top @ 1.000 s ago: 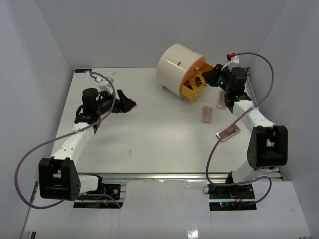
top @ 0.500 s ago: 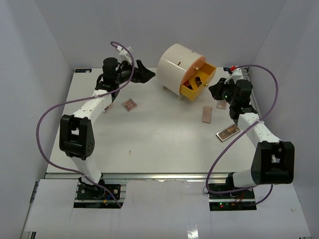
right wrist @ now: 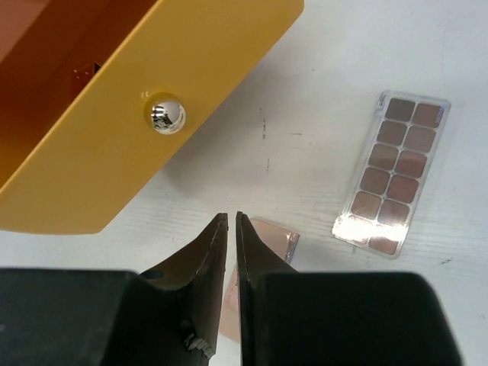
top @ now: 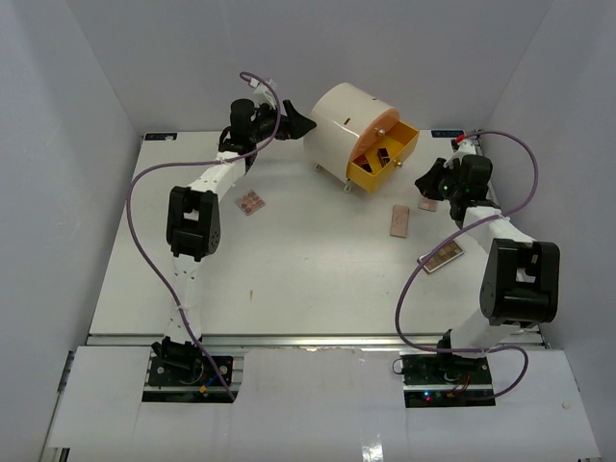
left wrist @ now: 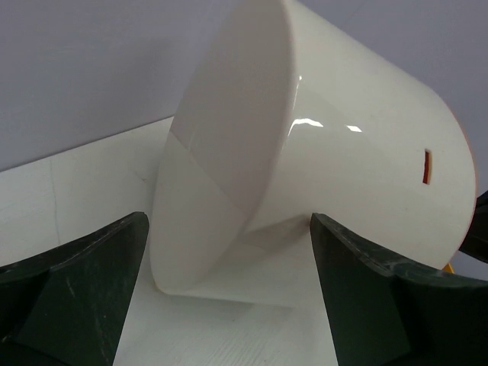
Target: Organize the makeup
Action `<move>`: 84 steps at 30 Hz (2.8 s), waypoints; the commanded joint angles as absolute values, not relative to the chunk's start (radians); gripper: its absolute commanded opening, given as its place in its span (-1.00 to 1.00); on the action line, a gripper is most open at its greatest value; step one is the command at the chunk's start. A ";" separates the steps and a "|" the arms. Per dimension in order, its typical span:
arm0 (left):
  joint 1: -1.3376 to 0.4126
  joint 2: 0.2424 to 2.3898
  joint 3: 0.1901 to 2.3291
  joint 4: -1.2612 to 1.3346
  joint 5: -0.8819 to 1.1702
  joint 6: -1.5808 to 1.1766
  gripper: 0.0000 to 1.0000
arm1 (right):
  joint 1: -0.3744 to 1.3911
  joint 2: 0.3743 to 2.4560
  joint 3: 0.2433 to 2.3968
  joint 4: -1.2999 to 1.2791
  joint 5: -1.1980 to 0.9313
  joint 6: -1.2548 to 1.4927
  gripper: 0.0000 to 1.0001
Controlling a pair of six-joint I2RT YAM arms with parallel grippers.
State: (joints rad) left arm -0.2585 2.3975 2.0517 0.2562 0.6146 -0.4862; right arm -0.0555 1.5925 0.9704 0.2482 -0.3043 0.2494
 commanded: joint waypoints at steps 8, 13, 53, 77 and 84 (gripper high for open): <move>-0.289 2.415 2.088 0.374 0.782 -0.558 0.95 | 0.053 1.829 1.269 0.213 -0.285 0.285 -0.68; -0.293 2.411 2.073 0.362 0.827 -0.548 0.95 | 0.112 1.935 1.430 0.208 -0.325 0.290 -0.62; -0.262 2.344 1.977 0.417 0.781 -0.621 0.96 | 0.043 2.178 1.463 0.420 -0.665 0.316 0.10; -0.263 2.339 1.942 0.465 0.771 -0.663 0.96 | 0.038 2.217 1.471 0.445 -0.717 0.372 -0.45; -0.262 2.335 1.948 0.457 0.747 -0.667 0.96 | 0.005 2.157 1.385 0.445 -0.741 0.348 -0.51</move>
State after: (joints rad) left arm -0.2638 2.4161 1.9530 0.4419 0.7593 -0.6586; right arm 0.0326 2.2257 1.4426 0.4263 -0.7113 0.3794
